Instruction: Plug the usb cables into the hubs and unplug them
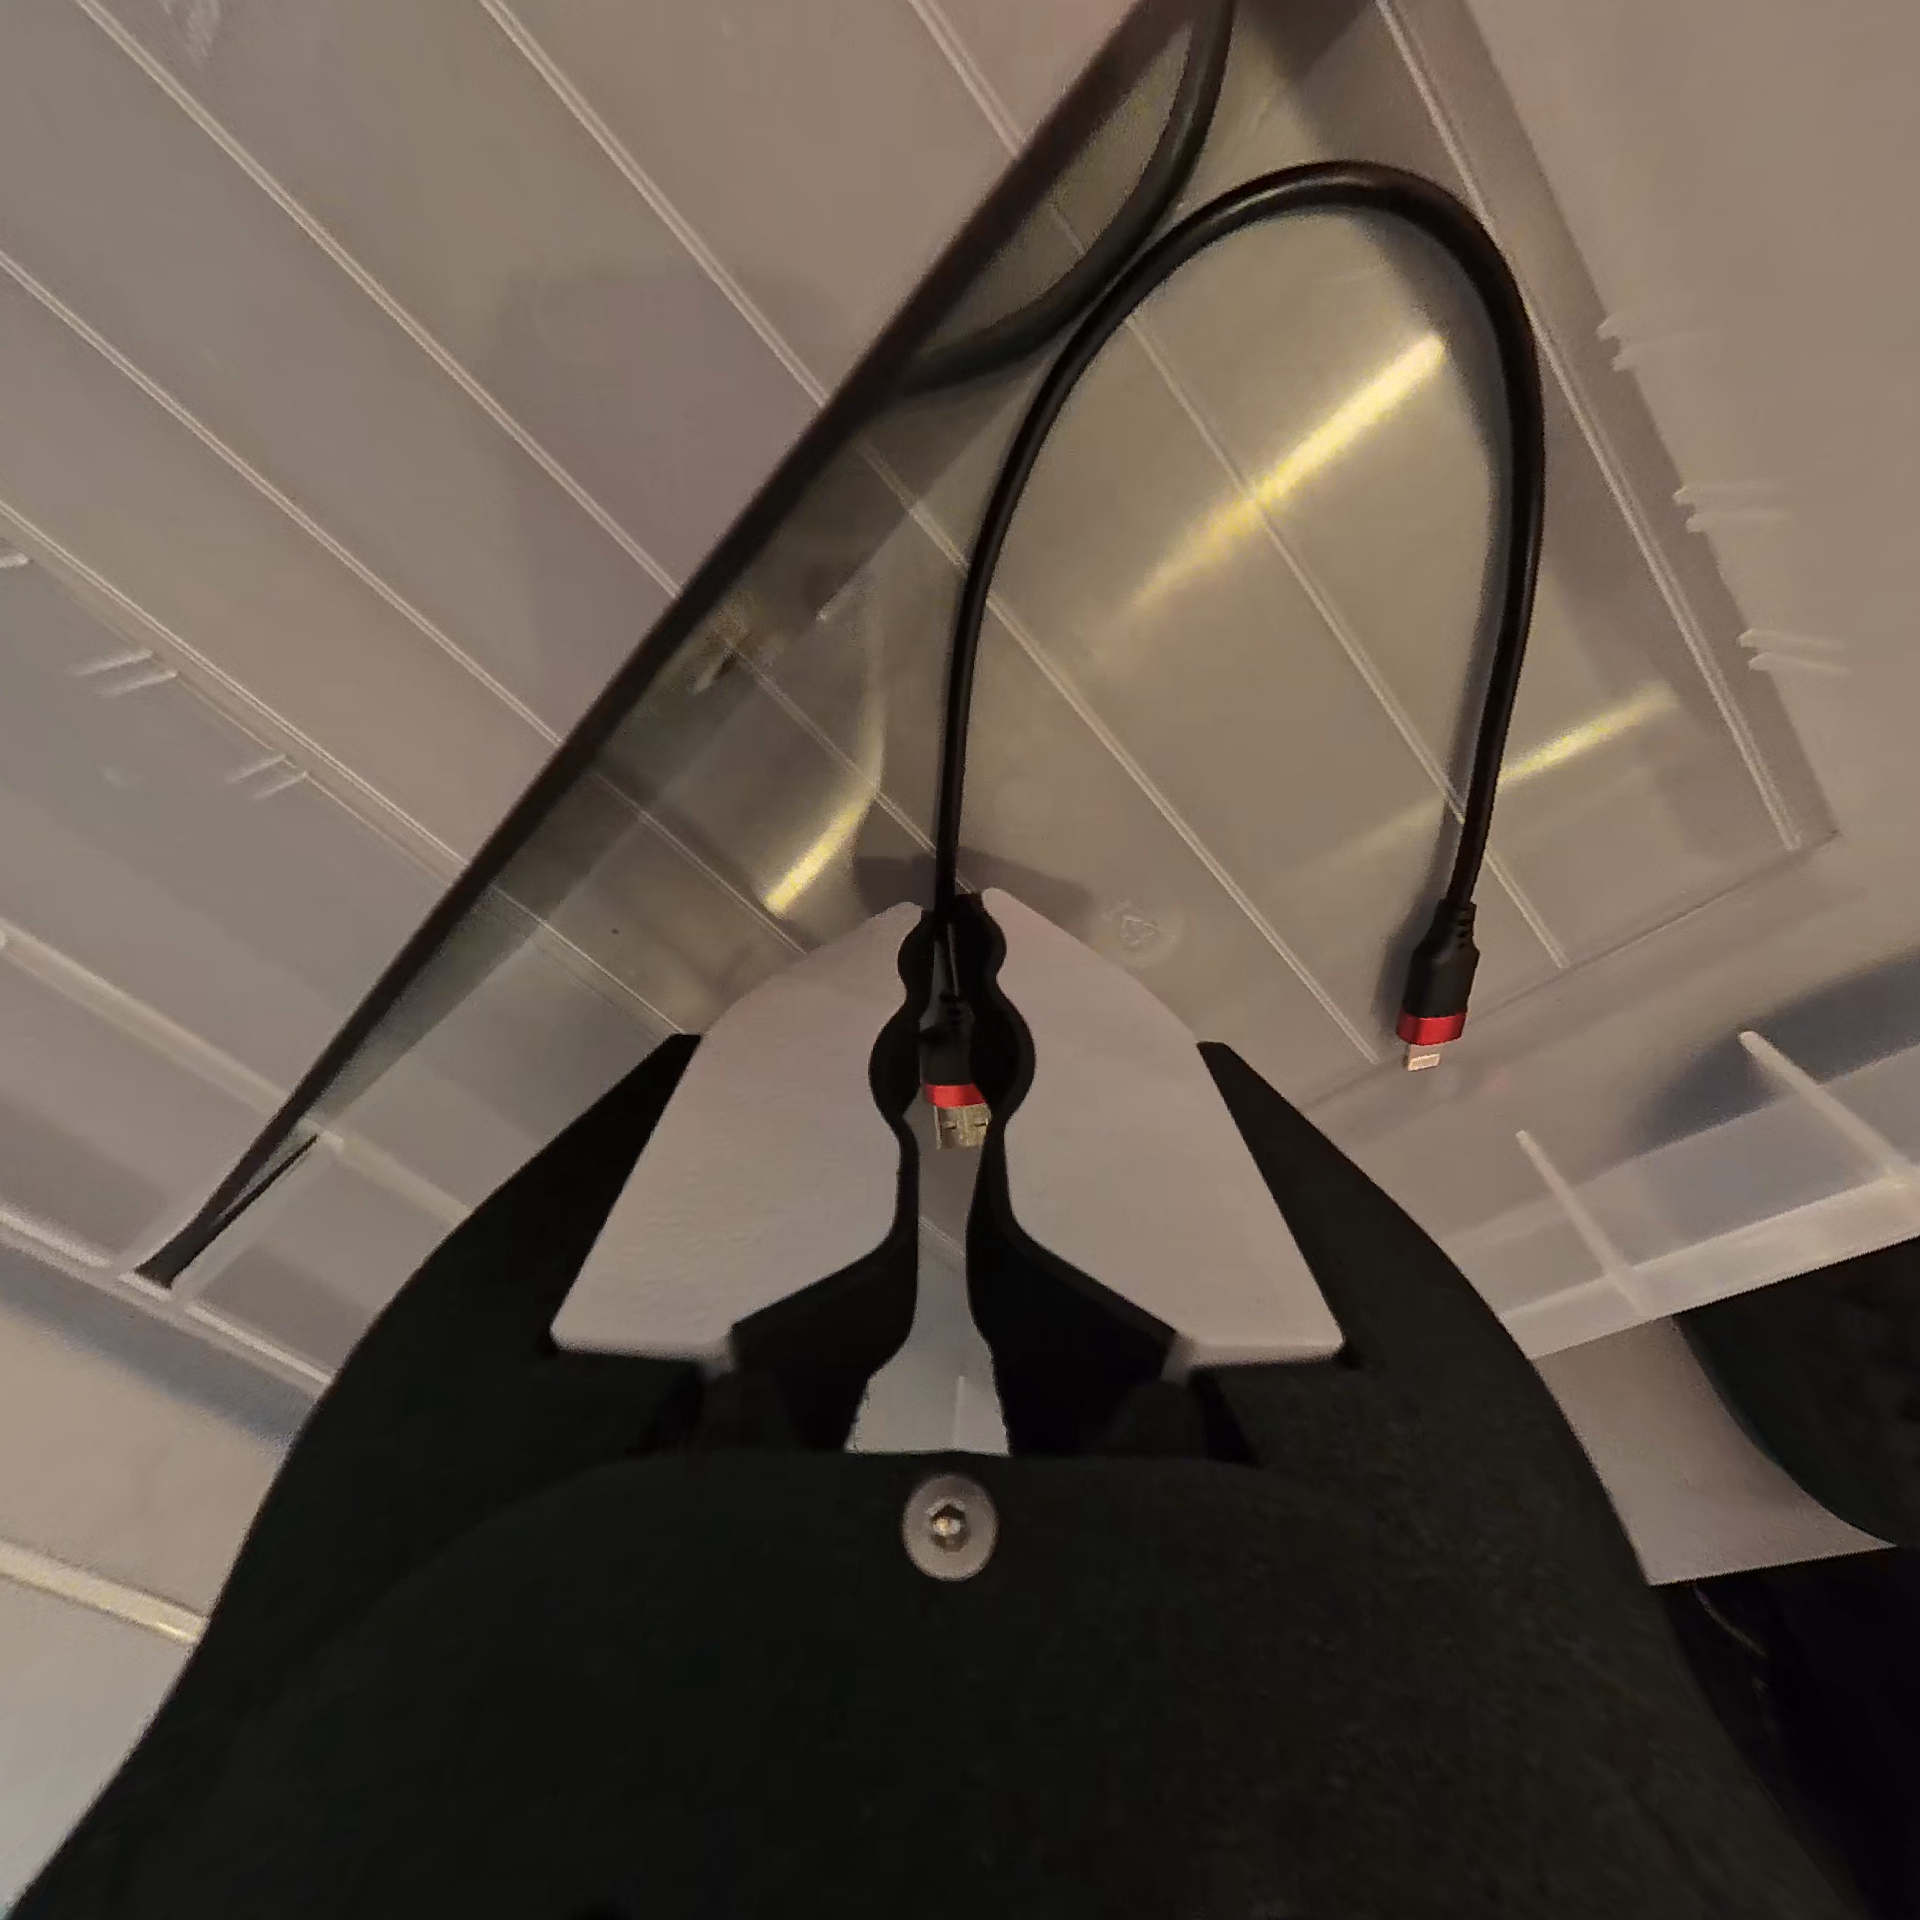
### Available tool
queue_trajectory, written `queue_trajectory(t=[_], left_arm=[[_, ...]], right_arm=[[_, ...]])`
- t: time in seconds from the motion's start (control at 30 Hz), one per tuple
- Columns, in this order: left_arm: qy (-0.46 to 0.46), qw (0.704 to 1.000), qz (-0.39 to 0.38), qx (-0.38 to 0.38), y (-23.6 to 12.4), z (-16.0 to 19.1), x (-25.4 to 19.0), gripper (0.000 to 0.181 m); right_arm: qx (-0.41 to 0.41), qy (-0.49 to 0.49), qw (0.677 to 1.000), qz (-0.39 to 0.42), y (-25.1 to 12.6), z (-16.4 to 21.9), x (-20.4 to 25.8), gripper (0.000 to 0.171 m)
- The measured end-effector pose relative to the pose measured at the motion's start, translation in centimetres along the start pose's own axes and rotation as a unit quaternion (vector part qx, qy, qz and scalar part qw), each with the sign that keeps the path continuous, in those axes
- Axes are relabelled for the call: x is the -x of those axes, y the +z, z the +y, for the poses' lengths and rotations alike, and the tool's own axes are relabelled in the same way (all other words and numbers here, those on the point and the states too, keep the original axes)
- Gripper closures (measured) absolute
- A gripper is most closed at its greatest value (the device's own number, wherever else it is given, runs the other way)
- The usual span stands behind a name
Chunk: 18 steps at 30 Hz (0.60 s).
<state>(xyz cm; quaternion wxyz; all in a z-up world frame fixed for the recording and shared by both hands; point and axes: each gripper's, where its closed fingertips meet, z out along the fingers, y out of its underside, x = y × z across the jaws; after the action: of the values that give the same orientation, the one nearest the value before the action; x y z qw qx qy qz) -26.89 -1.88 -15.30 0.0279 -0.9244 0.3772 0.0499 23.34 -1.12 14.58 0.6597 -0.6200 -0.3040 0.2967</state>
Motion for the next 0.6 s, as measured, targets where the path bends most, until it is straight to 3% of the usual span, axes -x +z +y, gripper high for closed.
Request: queue_trajectory(t=[0.13,0.23,0.3,0.47,0.6], left_arm=[[0.025,0.999,-0.041,0.018,0.0,0.1,0.3,0.178],[0.022,0.999,-0.039,0.028,-0.4,0.9,0.0,0.178],[0.011,0.999,-0.044,0.012,-1.6,1.1,0.1,0.178],[-0.018,0.995,-0.065,-0.069,-8.3,1.0,0.6,0.179],[-0.005,0.982,-0.072,-0.173,-15.8,-0.5,-0.9,0.179]], right_arm=[[-0.042,0.024,0.996,-0.071,-0.8,-1.3,1.8,0.147],[-0.082,0.050,0.983,-0.157,-2.1,-2.7,3.8,0.170],[-0.101,0.059,0.972,-0.204,-3.0,-3.4,4.8,0.171],[-0.132,0.077,0.943,-0.295,-5.4,-4.6,6.7,0.171],[-0.168,0.120,0.898,-0.388,-7.9,-5.8,7.8,0.171]])
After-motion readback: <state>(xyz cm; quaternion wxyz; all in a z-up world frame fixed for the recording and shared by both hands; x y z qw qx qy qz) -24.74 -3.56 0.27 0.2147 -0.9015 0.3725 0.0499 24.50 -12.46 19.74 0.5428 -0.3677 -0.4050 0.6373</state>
